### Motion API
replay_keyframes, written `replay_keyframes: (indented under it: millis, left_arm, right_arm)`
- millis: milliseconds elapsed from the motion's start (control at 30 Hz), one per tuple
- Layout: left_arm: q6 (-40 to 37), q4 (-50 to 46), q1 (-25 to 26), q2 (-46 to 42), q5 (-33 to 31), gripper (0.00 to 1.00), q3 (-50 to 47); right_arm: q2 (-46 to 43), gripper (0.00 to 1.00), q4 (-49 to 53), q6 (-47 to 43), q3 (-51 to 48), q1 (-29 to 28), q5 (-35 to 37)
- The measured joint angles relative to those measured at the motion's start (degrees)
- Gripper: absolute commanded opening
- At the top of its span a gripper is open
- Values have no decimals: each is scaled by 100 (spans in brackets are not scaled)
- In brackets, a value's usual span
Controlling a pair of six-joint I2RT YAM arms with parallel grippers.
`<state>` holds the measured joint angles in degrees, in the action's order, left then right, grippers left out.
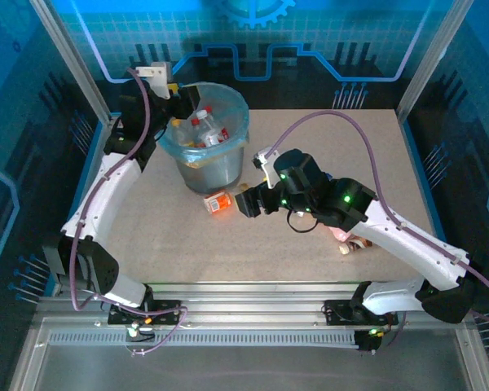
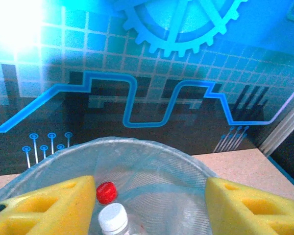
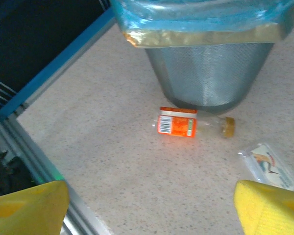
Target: Put the plastic bottles in the bin
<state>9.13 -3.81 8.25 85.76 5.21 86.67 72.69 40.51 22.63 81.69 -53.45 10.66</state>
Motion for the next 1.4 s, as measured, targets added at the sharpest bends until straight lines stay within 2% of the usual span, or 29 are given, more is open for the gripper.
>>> replay_keyframes:
  millis: [133, 267, 400, 567, 700, 833, 1067, 1233, 1400]
  left_arm:
    - [-214, -260, 315, -101, -59, 61, 125]
    - [-599, -658, 1110, -258, -199, 61, 195]
    - [-671, -1029, 1838, -313, -269, 62, 297]
    - [-651, -1316, 2693, -321, -398, 64, 240]
    - [-656, -1397, 3423, -238, -411, 65, 129]
    - [-632, -1397, 3799, -57, -387, 65, -9]
    - [-59, -1344, 3853, 262, -210, 64, -494]
    - [254, -1346, 3853, 411, -127, 64, -560]
    - [306, -1346, 3853, 415, -127, 64, -560]
  right_arm:
    - [-190, 90, 66, 22, -372, 490, 122]
    - [-538, 92, 282, -28, -1032, 1672, 133]
    - [-713, 97, 474, -297, -1578, 2675, 151]
    - [-616, 100, 490, -831, -2260, 3480, 140]
    - [-330, 100, 404, -1602, -2634, 3580, 203]
    - [-234, 100, 243, -2380, -3021, 3589, 411]
    - [-212, 100, -42, -3235, -3477, 3810, 334]
    - [367, 100, -59, -3480, -3442, 3862, 216]
    - [933, 85, -55, -3580, -3429, 3869, 81]
